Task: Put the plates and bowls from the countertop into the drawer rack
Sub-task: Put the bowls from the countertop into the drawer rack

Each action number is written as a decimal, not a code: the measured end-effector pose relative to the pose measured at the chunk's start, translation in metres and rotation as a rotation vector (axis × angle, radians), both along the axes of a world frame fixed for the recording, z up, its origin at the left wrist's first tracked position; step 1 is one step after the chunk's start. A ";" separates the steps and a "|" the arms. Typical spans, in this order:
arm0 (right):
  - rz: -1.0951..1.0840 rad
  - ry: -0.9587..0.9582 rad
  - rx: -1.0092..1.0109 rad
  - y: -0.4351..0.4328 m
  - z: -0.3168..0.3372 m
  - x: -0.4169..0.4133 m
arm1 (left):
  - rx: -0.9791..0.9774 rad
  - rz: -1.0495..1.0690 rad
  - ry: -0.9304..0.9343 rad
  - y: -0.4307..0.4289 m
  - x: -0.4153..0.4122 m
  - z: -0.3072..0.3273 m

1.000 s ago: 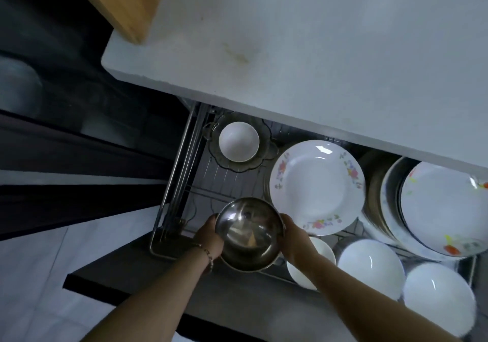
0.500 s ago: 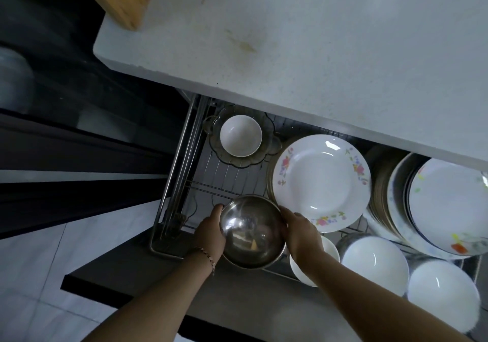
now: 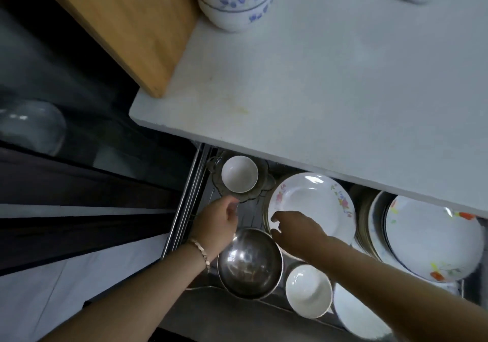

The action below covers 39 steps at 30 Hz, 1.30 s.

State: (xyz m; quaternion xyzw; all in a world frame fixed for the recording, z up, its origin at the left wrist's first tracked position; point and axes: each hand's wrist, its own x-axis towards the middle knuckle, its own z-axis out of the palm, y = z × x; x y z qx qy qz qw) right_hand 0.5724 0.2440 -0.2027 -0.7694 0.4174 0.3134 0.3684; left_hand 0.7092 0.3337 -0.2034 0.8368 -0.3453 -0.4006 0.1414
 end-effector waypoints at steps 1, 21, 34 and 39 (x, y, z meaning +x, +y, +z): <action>-0.008 -0.051 0.004 -0.011 0.023 0.009 | -0.094 0.013 0.000 -0.013 0.006 0.019; -1.265 -0.794 0.309 -0.219 0.108 0.213 | -0.384 0.385 0.176 -0.179 0.150 0.067; -1.073 -0.600 0.195 -0.131 0.134 0.000 | -0.186 0.209 0.589 -0.151 0.045 0.139; -0.925 -0.564 0.180 -0.091 0.157 -0.108 | -0.276 0.049 0.506 -0.106 -0.048 0.131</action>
